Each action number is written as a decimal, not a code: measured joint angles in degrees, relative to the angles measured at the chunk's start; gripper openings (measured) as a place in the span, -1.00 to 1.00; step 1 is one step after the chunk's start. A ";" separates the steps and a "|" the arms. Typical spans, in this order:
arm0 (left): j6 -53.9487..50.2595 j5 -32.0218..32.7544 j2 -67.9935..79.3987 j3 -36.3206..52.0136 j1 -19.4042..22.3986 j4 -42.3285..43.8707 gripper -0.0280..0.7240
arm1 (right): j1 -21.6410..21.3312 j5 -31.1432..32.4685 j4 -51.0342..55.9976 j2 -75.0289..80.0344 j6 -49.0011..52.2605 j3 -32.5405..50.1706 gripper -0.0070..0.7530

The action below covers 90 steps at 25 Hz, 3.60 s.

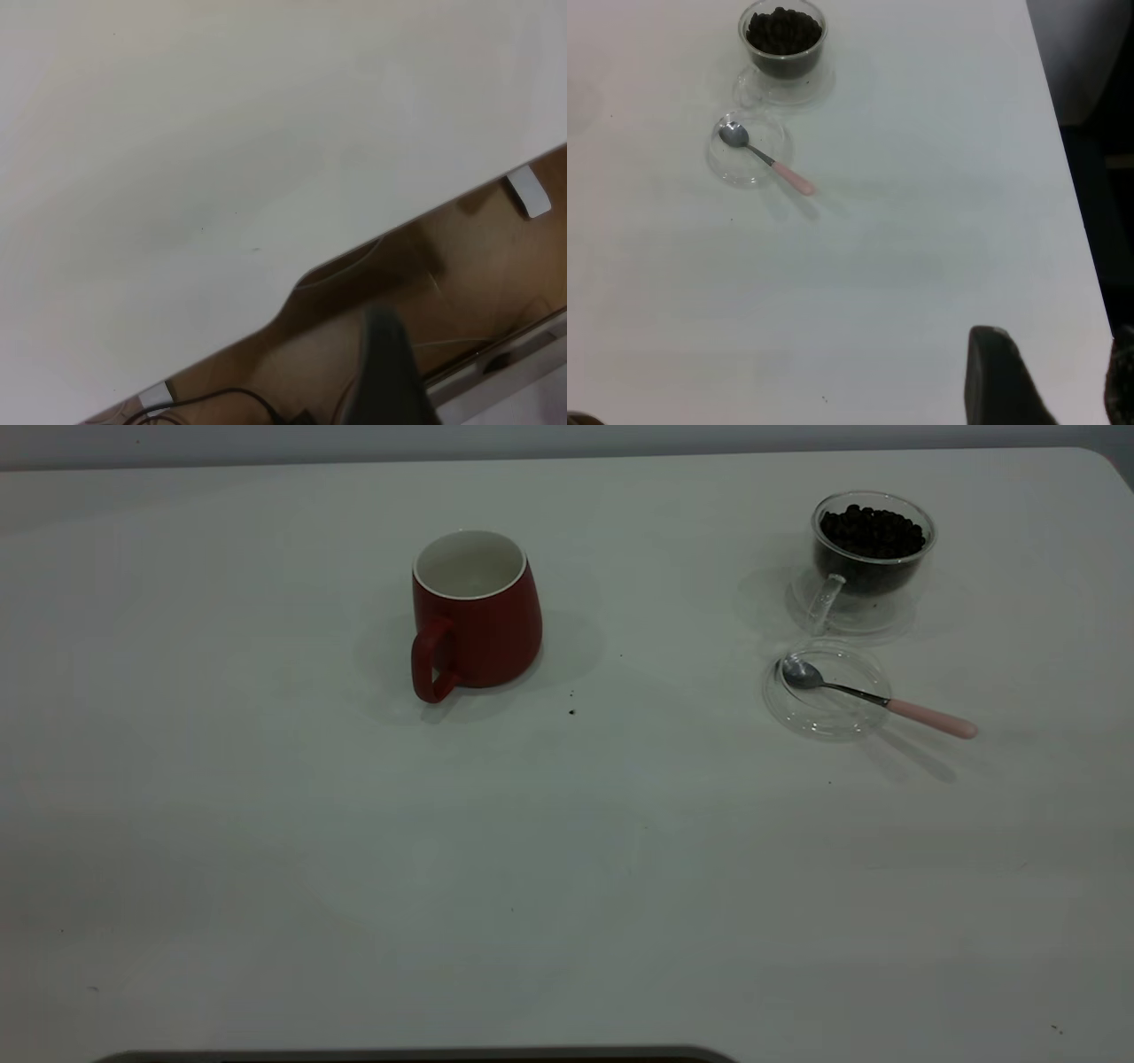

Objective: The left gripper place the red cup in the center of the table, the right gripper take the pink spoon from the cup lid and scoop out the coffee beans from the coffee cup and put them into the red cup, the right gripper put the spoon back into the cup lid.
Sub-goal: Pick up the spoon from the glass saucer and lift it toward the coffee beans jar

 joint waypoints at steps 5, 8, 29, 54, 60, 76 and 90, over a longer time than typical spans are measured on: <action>0.00 0.00 0.00 0.00 0.00 0.00 0.59 | 0.00 0.00 0.00 0.00 0.00 0.00 -0.11; 0.00 -0.11 -0.46 0.00 1.85 -0.11 0.59 | 0.00 0.00 0.00 0.00 0.00 0.00 -0.11; 0.04 0.18 -11.90 0.00 12.86 -0.24 0.59 | 0.00 0.00 0.00 0.00 0.00 0.00 -0.11; -5.92 0.18 -11.90 0.00 12.86 1.98 0.59 | 0.00 0.00 0.00 0.00 0.02 0.00 -0.11; -6.28 0.18 -11.90 0.00 12.86 2.11 0.59 | 0.00 0.00 0.00 0.00 0.02 0.00 -0.11; -6.28 0.18 -11.90 0.00 12.86 2.11 0.59 | 0.00 -1.01 4.04 0.00 0.02 -0.18 -0.16; -6.28 0.18 -11.90 0.00 12.86 2.11 0.59 | 0.00 -13.82 6.12 24.27 9.27 -5.71 0.03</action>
